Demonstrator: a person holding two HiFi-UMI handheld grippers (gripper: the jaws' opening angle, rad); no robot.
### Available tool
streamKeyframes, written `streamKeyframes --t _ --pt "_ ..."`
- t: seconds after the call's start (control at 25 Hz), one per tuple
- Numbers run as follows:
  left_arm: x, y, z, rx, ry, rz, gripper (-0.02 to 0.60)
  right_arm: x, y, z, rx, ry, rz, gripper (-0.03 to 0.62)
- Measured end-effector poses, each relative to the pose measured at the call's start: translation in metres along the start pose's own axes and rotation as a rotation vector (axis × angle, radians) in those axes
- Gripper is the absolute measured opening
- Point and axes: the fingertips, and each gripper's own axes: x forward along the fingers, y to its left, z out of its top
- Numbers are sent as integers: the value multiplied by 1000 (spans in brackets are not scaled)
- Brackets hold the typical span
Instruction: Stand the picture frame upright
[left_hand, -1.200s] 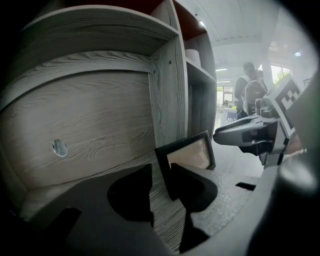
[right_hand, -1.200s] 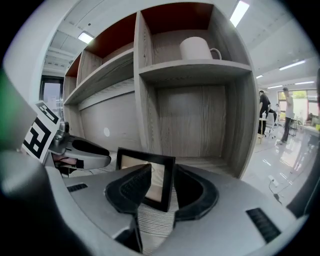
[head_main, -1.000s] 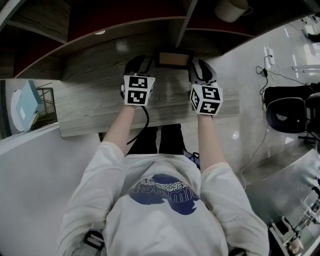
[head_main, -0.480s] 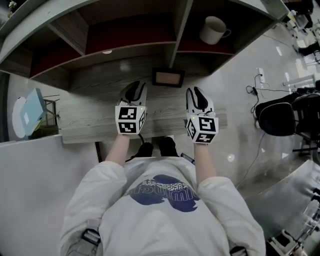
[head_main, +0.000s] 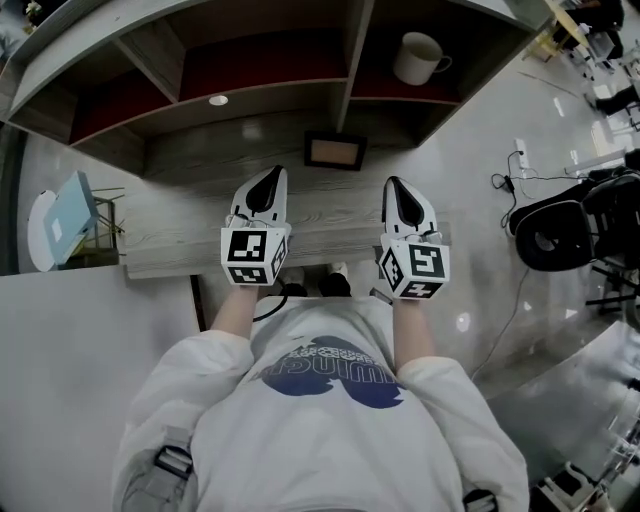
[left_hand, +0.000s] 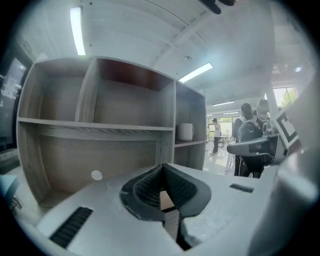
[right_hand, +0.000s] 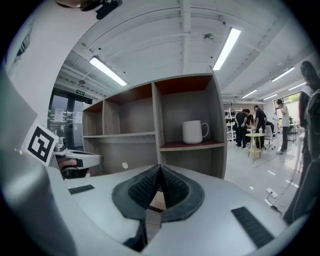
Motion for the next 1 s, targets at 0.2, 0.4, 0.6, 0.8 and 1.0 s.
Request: streamKeyframes --t 0.2,0.4,0.6,0.8,1.0 --pt "-11 -4 1 19 11 7 6 -20 -4 1 36 8 12 -2" --pt "-18 -7 3 9 18 -5 6 -30 -1 6 38 0 8 -3" --pt "-23 -5 12 2 -9 -6 6 -35 -3 17 10 -33 -21 -3" --pt "-22 -3 19 7 -30 -7 6 -33 -5 26 5 -57 -35 -3" --pt "-19 -3 26 6 -50 -14 6 -27 -2 33 -11 -73 -33 -3"
